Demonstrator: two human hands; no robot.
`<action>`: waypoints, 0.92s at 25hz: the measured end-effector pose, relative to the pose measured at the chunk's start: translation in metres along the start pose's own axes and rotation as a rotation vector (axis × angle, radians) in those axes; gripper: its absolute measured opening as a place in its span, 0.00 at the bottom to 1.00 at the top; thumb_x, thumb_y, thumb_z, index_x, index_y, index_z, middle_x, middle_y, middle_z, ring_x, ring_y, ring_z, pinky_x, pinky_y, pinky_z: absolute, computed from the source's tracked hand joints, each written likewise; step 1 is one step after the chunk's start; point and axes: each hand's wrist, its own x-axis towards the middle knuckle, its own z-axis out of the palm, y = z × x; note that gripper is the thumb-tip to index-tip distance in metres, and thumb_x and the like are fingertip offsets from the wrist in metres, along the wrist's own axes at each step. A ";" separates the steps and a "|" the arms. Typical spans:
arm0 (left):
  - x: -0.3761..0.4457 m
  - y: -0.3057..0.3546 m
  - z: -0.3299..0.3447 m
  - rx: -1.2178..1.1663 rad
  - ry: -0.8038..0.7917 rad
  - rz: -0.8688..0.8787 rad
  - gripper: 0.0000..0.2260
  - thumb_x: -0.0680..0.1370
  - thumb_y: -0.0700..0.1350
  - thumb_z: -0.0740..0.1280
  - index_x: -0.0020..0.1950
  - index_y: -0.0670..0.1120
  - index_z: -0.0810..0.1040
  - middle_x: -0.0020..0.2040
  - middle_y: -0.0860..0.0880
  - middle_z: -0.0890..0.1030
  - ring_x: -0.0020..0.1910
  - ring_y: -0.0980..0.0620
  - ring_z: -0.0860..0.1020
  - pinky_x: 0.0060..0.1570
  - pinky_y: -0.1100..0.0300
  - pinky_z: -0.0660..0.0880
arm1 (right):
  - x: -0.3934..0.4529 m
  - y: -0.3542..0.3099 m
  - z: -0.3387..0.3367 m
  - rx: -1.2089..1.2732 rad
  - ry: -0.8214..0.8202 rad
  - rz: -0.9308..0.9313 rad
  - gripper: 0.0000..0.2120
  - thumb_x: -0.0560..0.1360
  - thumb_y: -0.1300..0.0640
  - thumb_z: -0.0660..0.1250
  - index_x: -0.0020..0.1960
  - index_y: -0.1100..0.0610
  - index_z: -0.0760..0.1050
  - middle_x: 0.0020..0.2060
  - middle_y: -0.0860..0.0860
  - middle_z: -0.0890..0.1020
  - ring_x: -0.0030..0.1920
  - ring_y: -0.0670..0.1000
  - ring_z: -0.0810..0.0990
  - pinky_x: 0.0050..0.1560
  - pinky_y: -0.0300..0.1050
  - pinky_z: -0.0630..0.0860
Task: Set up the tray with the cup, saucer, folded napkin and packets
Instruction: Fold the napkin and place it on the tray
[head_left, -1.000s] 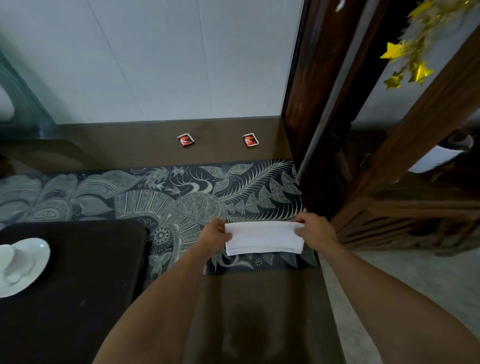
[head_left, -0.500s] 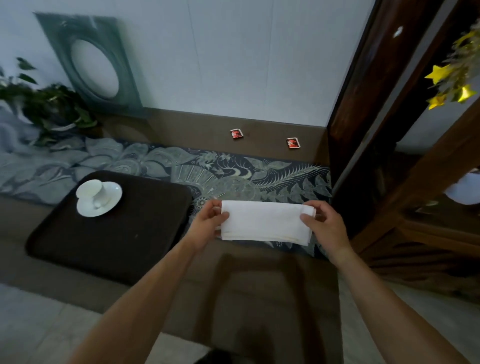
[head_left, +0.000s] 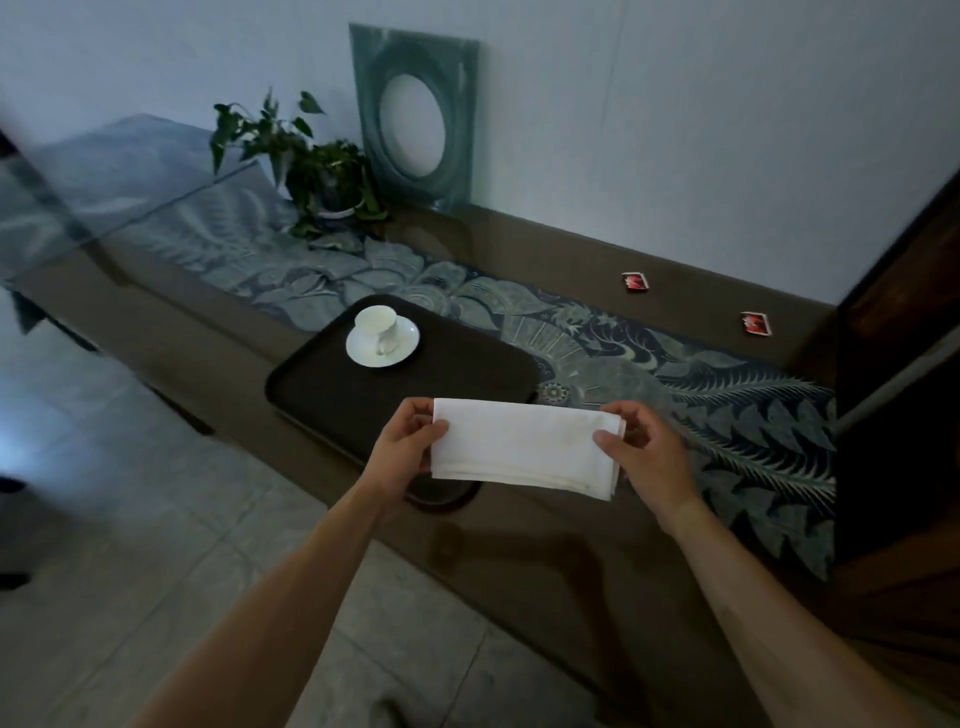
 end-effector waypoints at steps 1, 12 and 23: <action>-0.002 0.000 -0.022 -0.005 0.026 0.009 0.05 0.79 0.41 0.66 0.51 0.50 0.77 0.47 0.47 0.78 0.47 0.48 0.78 0.41 0.53 0.76 | 0.000 -0.007 0.020 -0.010 -0.022 -0.013 0.10 0.74 0.59 0.71 0.52 0.47 0.76 0.51 0.48 0.79 0.52 0.51 0.78 0.47 0.54 0.81; 0.010 0.008 -0.211 -0.004 0.144 0.018 0.06 0.79 0.40 0.65 0.48 0.51 0.77 0.40 0.52 0.76 0.40 0.52 0.76 0.36 0.55 0.73 | -0.002 -0.063 0.207 0.013 -0.071 -0.077 0.13 0.72 0.64 0.72 0.53 0.50 0.78 0.49 0.46 0.82 0.50 0.48 0.80 0.49 0.46 0.78; 0.102 -0.001 -0.237 0.160 0.095 -0.099 0.04 0.80 0.45 0.65 0.53 0.54 0.76 0.47 0.48 0.78 0.45 0.49 0.76 0.44 0.55 0.74 | 0.045 -0.038 0.260 0.061 0.016 0.115 0.14 0.73 0.63 0.72 0.55 0.51 0.78 0.49 0.45 0.81 0.49 0.42 0.78 0.44 0.38 0.74</action>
